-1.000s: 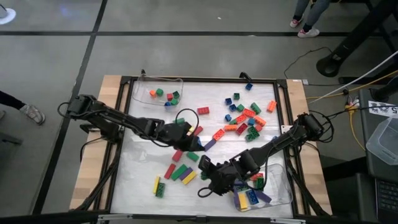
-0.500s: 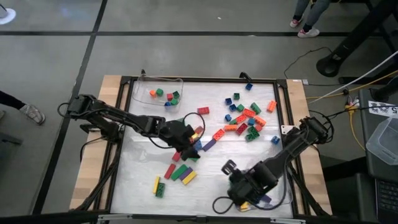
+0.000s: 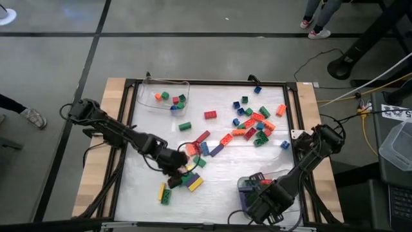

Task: Sort blocks by size
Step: Put the rectangular green game piece into the bottom transparent bin, then put the rectangular yellow game block into the bottom transparent bin

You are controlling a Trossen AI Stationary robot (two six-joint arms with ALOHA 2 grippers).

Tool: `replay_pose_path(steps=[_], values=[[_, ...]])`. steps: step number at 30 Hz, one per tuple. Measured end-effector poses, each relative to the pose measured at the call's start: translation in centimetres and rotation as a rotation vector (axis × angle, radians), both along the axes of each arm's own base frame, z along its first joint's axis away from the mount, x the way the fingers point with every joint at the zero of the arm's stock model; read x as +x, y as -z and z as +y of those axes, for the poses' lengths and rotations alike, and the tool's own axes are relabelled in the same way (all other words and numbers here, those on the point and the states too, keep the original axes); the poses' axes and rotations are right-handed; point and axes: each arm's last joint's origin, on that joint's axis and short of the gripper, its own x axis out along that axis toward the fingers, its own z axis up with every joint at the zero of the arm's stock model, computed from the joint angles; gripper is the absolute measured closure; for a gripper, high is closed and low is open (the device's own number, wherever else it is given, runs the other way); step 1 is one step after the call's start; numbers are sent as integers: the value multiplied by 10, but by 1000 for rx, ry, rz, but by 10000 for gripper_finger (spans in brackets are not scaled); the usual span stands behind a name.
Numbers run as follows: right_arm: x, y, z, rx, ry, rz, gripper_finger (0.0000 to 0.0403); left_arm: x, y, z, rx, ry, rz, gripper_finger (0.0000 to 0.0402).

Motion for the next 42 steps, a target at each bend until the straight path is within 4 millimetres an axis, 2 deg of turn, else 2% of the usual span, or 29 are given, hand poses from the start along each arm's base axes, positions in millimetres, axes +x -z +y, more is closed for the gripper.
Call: replay_pose_path(steps=[6,13,21,33,42], values=[[3,7,-6,-20,58,8,181,-22,6,-20,-111,-194,300,208],[5,7,-2,8,53,-23,151,-48,13,-31,-18,-491,520,208],[8,6,0,32,53,-46,154,-55,19,-44,43,-597,485,208],[8,6,0,39,52,-45,155,-38,55,-58,87,-587,468,208],[8,6,1,40,52,-47,155,-36,65,-59,118,-618,492,214]])
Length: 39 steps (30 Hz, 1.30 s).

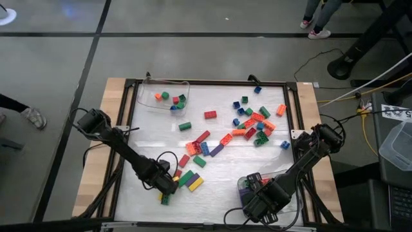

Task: Sort blocks by size
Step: Put the rectangular yellow game block into the bottom transparent bin

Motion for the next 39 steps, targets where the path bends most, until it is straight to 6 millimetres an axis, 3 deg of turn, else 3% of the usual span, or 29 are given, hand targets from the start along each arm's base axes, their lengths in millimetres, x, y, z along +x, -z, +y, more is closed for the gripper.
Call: replay_pose_path(steps=[12,19,28,32,39], values=[[1,0,0,-20,1,-21,155,1,0,0,30,72,-33,363],[7,-1,2,-59,-57,-150,155,11,-9,13,20,95,-99,363],[22,-7,10,-62,-75,-378,155,35,-51,43,30,95,-422,352],[28,-10,11,-96,36,-501,155,52,-68,49,155,138,-680,360],[39,-14,-2,-228,284,-671,155,77,-102,38,511,341,-1139,348]])
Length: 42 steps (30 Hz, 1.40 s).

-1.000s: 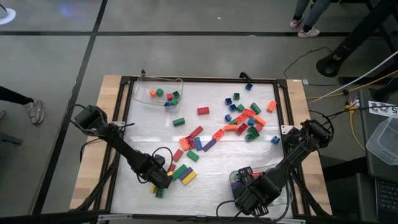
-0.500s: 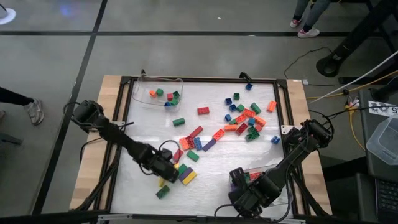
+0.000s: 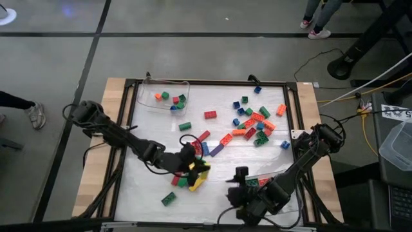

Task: Sort blocks by size
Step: Put the rectangular yellow game block into the bottom transparent bin

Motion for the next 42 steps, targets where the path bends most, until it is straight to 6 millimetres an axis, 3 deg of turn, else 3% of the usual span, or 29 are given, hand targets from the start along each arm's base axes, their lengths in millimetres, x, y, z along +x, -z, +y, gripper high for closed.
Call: replay_pose_path(steps=[5,13,18,28,32,40,42], values=[[17,-3,-13,46,64,-53,155,3,-14,-8,192,31,-168,358],[45,-11,-31,143,54,-130,155,-3,-15,-23,323,100,-193,346],[59,-19,-32,238,-53,-190,155,-9,-18,-34,375,144,-224,356],[66,-31,-27,264,-129,-322,159,-23,-28,-55,459,144,-311,348],[67,-34,-26,262,-141,-344,197,-27,-28,-61,486,143,-317,356],[67,-34,-27,239,-148,-345,341,-29,-29,-64,507,150,-324,338],[68,-34,-27,236,-151,-344,347,-29,-29,-64,508,145,-322,333]])
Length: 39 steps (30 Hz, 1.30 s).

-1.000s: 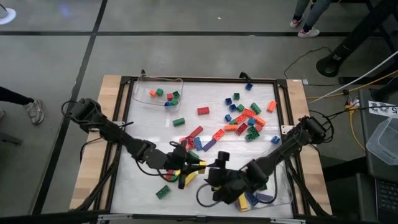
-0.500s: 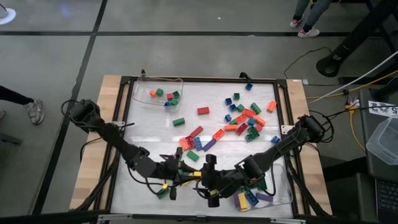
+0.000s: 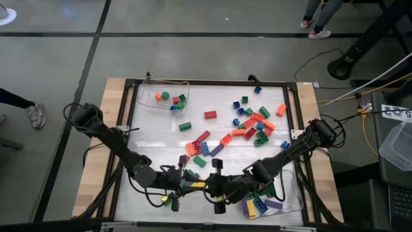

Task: Sort blocks by size
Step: Put the rectangular yellow game block into the bottom transparent bin

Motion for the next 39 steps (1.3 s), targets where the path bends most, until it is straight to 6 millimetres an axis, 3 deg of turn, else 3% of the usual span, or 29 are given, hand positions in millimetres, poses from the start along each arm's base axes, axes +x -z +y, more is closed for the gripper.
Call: replay_pose_path(steps=[8,18,23,29,39], values=[[-3,2,1,16,-73,68,347,2,5,0,-63,73,54,302],[-23,-13,-2,164,-122,422,343,3,8,0,-98,158,84,237],[-43,-12,-4,249,-107,701,341,3,13,0,-89,152,133,227],[-81,-4,6,169,-34,975,336,1,26,2,-66,136,254,232],[-109,-3,32,110,-87,1019,304,-6,39,2,-143,137,418,233]])
